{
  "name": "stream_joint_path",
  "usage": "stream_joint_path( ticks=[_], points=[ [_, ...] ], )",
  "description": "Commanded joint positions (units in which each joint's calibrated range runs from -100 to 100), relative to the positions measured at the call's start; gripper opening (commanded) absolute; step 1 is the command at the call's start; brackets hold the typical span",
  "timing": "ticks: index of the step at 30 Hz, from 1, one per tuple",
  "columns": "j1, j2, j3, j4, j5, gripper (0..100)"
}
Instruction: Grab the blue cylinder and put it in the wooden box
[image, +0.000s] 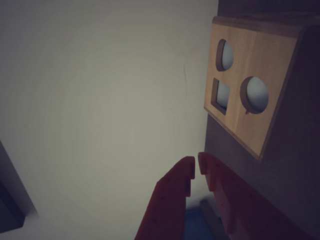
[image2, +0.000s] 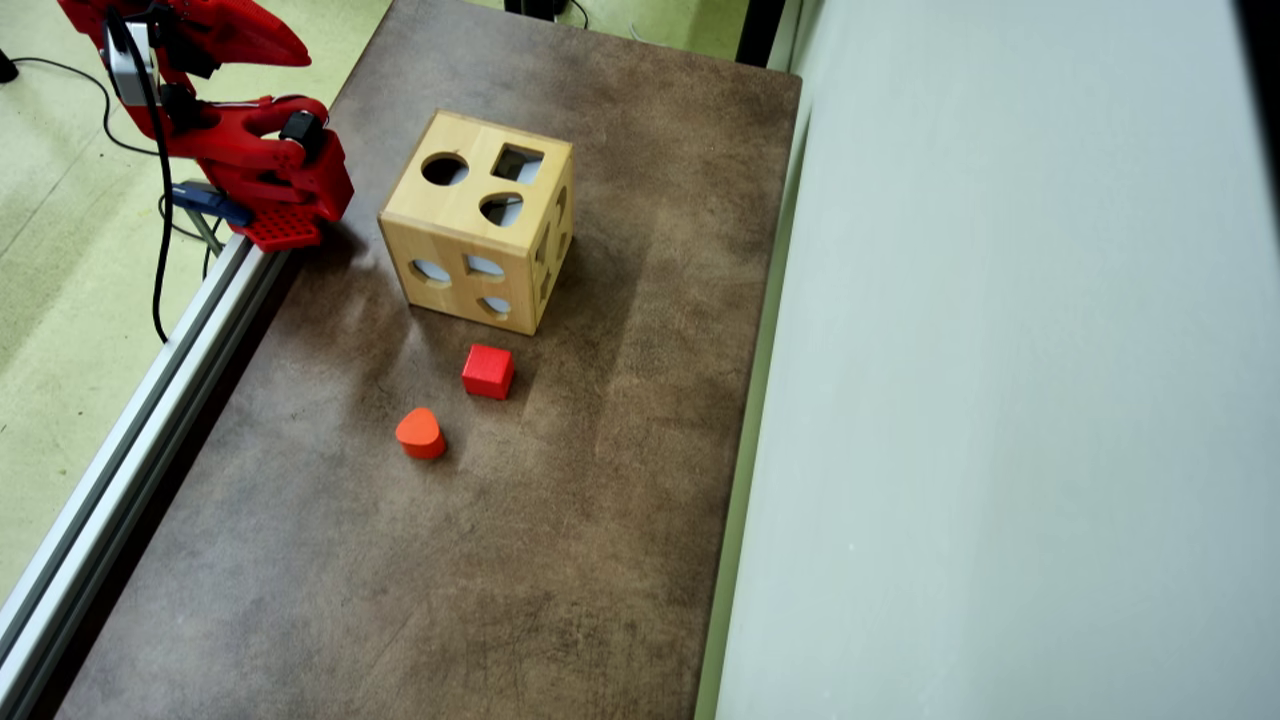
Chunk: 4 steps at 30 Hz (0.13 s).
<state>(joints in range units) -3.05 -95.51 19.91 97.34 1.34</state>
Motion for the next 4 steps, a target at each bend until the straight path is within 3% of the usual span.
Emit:
stream_joint_path(
  ticks=[1,4],
  points=[
    [-0.21,0.18,-0.05,0.25,-0.15,2],
    [-0.21,0.18,-0.05,0.25,-0.15,2]
  ],
)
